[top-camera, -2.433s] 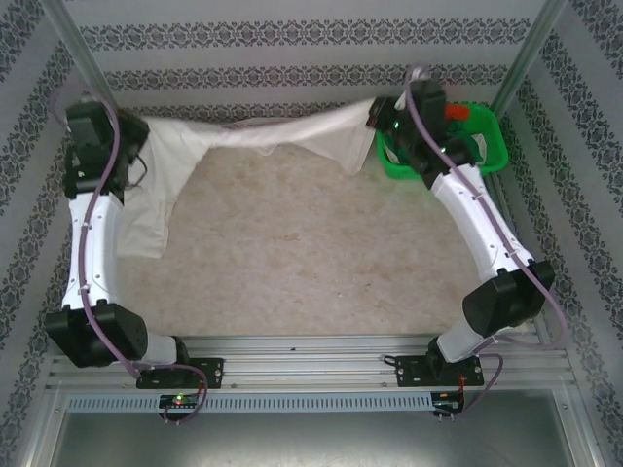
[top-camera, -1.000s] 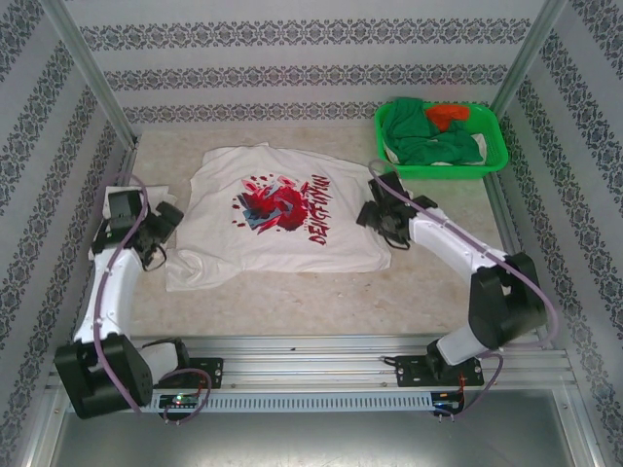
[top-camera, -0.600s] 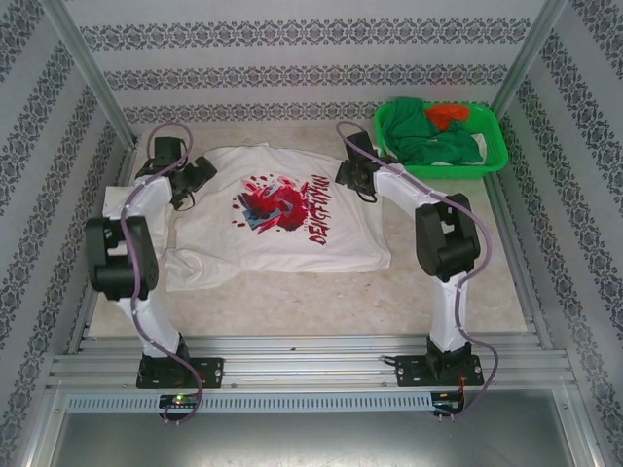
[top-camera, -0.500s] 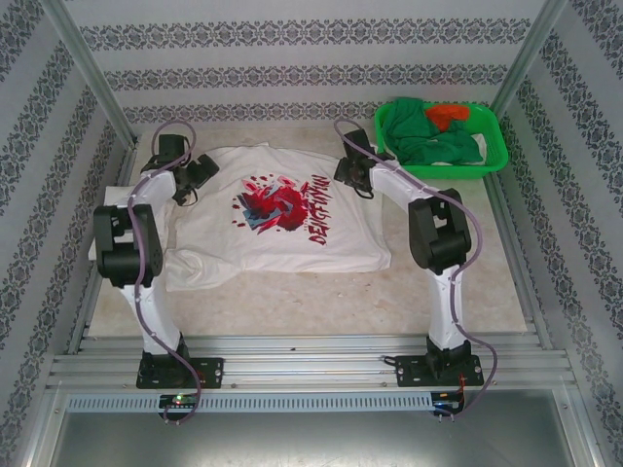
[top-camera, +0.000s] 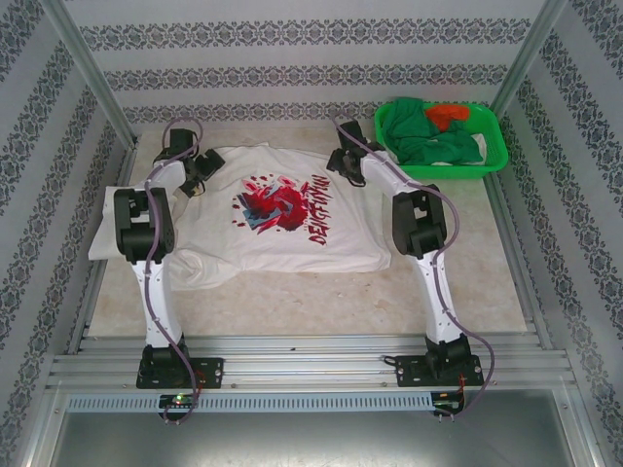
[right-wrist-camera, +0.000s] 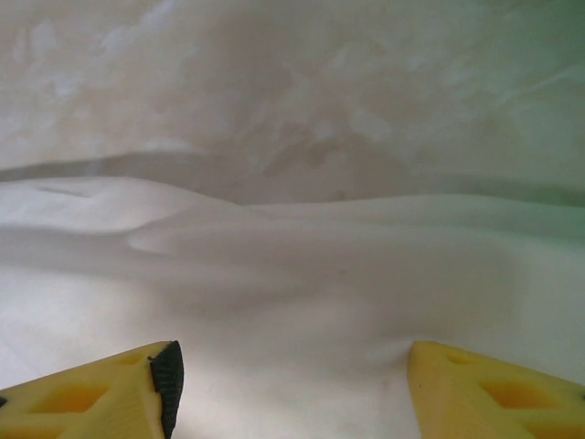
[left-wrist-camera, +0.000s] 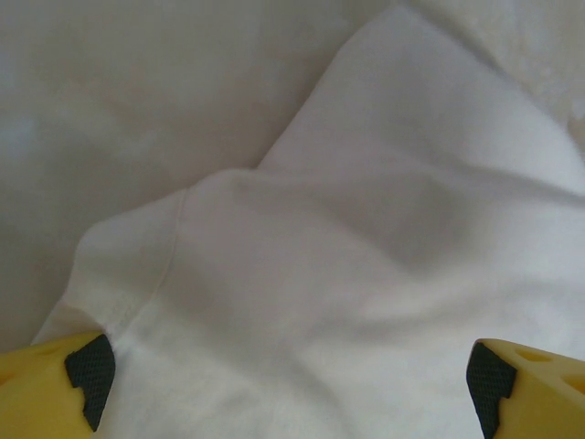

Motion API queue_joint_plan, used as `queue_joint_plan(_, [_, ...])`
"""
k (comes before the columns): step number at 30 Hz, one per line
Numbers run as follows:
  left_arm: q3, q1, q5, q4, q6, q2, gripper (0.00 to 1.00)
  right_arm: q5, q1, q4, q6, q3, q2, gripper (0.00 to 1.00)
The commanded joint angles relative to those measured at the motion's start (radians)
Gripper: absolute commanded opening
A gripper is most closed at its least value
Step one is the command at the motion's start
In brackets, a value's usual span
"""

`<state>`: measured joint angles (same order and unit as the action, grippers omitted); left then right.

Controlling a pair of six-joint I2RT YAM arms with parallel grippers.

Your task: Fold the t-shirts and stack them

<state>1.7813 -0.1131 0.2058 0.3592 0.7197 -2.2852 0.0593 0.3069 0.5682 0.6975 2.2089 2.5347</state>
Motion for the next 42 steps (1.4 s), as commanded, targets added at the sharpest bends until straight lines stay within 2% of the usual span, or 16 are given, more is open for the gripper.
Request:
queue_joint_plan(1, [0.043,-0.015,0.009,0.063,0.038,-0.045,1.0,-0.053,-0.026,0.114,0.059,0.113,0.078,0.69])
queue_joint_plan(5, [0.104,-0.017,0.019,0.087,0.039,-0.076,1.0,-0.122,-0.049,0.147,0.105,0.24,0.168,0.73])
queue_joint_plan(8, [0.148,-0.017,0.029,0.108,0.017,-0.084,1.0,-0.126,-0.051,0.15,0.099,0.313,0.204,0.74])
queue_joint_plan(12, [0.11,-0.014,-0.035,0.114,-0.046,0.005,1.0,-0.108,-0.046,0.134,0.064,0.336,0.17,0.76])
queue_joint_plan(18, [-0.05,-0.016,-0.122,0.107,-0.171,0.262,1.0,-0.074,-0.021,0.079,-0.045,0.242,0.009,0.79])
queue_joint_plan(21, [-0.15,-0.024,-0.158,0.138,-0.184,0.394,1.0,-0.054,0.003,0.043,-0.118,0.14,-0.097,0.8])
queue_joint_plan(23, [-0.229,-0.042,-0.143,0.167,-0.173,0.471,1.0,-0.053,0.017,0.012,-0.144,0.046,-0.169,0.81])
queue_joint_plan(27, [-0.438,-0.101,-0.13,0.231,-0.075,0.629,1.0,-0.054,0.043,-0.09,-0.141,-0.203,-0.335,0.81])
queue_joint_plan(31, [-0.645,-0.118,-0.199,0.281,-0.021,0.785,0.99,-0.058,0.061,-0.167,-0.095,-0.414,-0.471,0.81])
queue_joint_plan(36, [-0.872,-0.143,-0.155,0.292,0.126,0.901,0.88,-0.051,0.077,-0.195,-0.061,-0.581,-0.567,0.81])
queue_joint_plan(42, [-1.018,-0.146,-0.115,0.304,0.358,0.921,0.71,-0.048,0.077,-0.195,-0.061,-0.63,-0.6,0.81])
